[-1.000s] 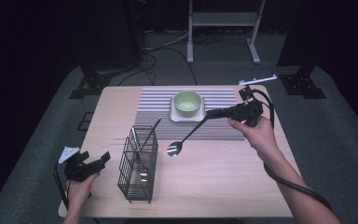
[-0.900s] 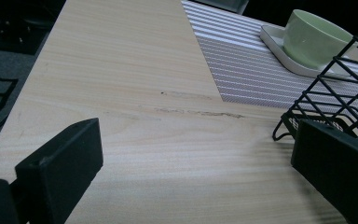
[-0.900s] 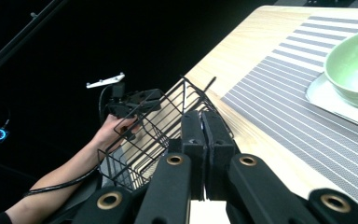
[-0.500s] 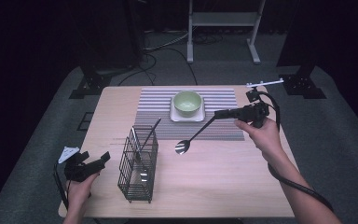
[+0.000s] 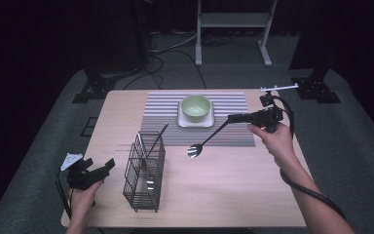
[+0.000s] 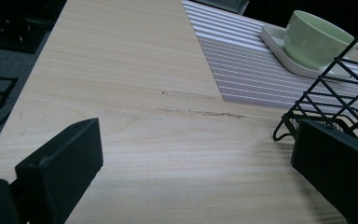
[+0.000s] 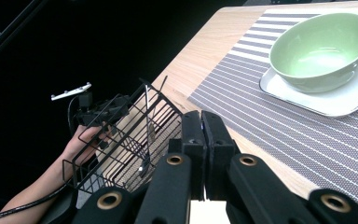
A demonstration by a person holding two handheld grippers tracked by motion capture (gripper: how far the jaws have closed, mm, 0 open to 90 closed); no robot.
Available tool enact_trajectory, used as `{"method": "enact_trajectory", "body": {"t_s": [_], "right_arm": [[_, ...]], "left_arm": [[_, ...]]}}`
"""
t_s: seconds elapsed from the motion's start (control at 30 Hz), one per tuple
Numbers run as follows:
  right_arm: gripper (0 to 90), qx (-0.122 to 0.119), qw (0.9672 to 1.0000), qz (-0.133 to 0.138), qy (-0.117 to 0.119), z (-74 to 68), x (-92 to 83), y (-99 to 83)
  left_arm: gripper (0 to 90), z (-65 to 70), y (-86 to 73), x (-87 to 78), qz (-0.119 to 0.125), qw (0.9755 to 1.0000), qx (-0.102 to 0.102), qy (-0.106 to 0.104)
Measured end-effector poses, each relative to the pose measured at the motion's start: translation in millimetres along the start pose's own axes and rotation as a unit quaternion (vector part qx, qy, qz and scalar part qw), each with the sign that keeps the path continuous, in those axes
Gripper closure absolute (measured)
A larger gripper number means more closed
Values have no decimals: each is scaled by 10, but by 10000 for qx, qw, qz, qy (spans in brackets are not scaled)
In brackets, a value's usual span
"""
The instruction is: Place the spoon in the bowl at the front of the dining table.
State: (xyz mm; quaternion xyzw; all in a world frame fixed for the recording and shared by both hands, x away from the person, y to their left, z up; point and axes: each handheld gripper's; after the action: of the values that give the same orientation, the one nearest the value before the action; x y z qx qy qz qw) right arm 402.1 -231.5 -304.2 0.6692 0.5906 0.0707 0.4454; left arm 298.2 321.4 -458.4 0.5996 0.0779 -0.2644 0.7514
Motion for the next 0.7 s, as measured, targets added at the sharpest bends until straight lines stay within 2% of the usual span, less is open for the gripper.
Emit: {"method": "enact_trajectory", "body": {"t_s": [0.7], "right_arm": [[886, 256, 9992, 170, -236, 217, 29, 6]], "left_arm": [[10, -7, 3, -3, 9, 10000, -12, -14]]}}
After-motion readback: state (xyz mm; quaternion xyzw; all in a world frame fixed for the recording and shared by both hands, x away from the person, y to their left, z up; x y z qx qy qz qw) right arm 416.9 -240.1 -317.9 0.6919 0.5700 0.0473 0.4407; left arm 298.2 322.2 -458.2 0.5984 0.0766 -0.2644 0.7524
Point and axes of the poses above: each handheld gripper's, and its own axes: x roughly forward along the jaws, y roughly out of its top, z roughly to its right, and after that the axes turned 1 degree about x, right-handed
